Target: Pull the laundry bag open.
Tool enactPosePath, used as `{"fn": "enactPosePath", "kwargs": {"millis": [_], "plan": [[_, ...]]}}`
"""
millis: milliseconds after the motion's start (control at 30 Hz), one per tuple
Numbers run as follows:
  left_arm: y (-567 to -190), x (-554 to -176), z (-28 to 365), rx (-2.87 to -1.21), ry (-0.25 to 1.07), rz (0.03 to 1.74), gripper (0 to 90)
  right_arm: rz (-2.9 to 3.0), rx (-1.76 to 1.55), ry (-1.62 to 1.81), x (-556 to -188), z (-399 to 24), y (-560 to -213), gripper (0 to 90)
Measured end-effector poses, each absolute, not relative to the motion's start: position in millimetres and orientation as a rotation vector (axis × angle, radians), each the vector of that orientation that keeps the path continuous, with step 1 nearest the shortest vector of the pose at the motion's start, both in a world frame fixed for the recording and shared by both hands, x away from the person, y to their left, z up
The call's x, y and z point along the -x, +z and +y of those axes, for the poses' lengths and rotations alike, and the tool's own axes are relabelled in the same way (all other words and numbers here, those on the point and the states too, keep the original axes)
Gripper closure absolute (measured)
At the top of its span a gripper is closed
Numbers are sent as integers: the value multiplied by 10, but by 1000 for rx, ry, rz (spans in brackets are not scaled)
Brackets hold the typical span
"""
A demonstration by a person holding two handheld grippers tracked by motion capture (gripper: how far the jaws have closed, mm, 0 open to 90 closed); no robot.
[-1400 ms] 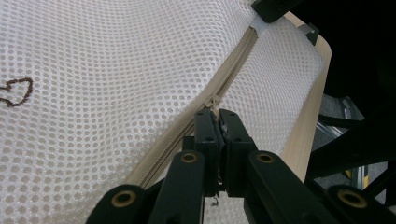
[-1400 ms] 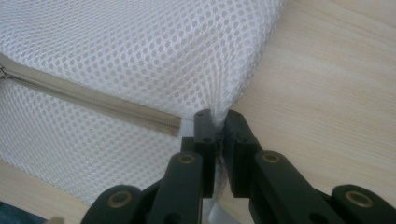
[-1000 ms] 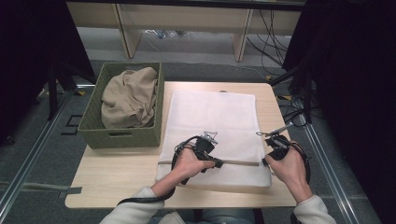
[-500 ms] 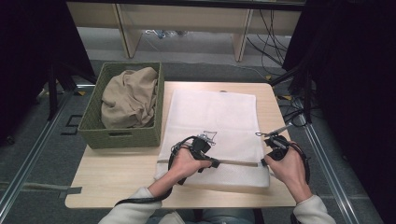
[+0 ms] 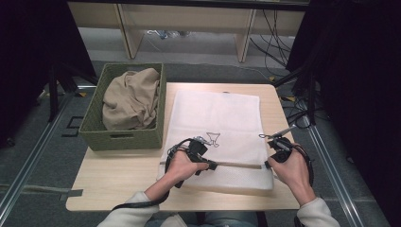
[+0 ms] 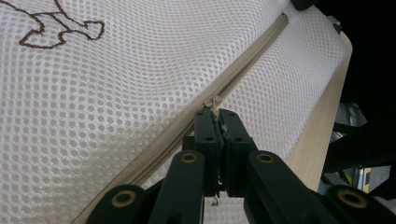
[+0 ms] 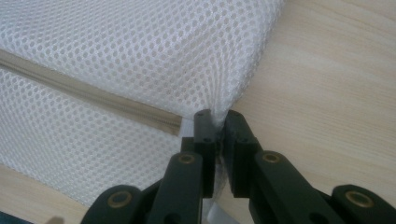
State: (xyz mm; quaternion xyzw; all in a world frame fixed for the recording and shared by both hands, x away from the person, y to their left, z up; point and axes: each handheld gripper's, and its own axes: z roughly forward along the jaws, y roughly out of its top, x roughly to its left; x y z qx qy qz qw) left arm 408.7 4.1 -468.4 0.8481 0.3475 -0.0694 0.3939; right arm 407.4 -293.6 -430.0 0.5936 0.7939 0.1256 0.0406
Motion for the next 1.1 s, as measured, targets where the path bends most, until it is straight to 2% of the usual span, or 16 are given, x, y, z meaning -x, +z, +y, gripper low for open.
{"fn": "enactPosePath", "kwargs": {"millis": [400, 500, 633, 867, 1100], "plan": [[-4692, -4095, 140, -2157, -172, 905, 863, 2437, -1855, 377, -4067, -2885, -4314, 851], [-4703, -4097, 153, -2141, -169, 907, 863, 2461, -1754, 400, -4090, -2916, -4345, 851], [-4703, -4096, 168, -2154, -171, 909, 863, 2438, -1848, 380, -4066, -2871, -4323, 851], [-4712, -4100, 186, -2153, -175, 911, 863, 2455, -1771, 409, -4095, -2895, -4341, 851], [-4722, -4089, 241, -2150, -169, 923, 863, 2439, -1846, 380, -4080, -2869, -4325, 851]]}}
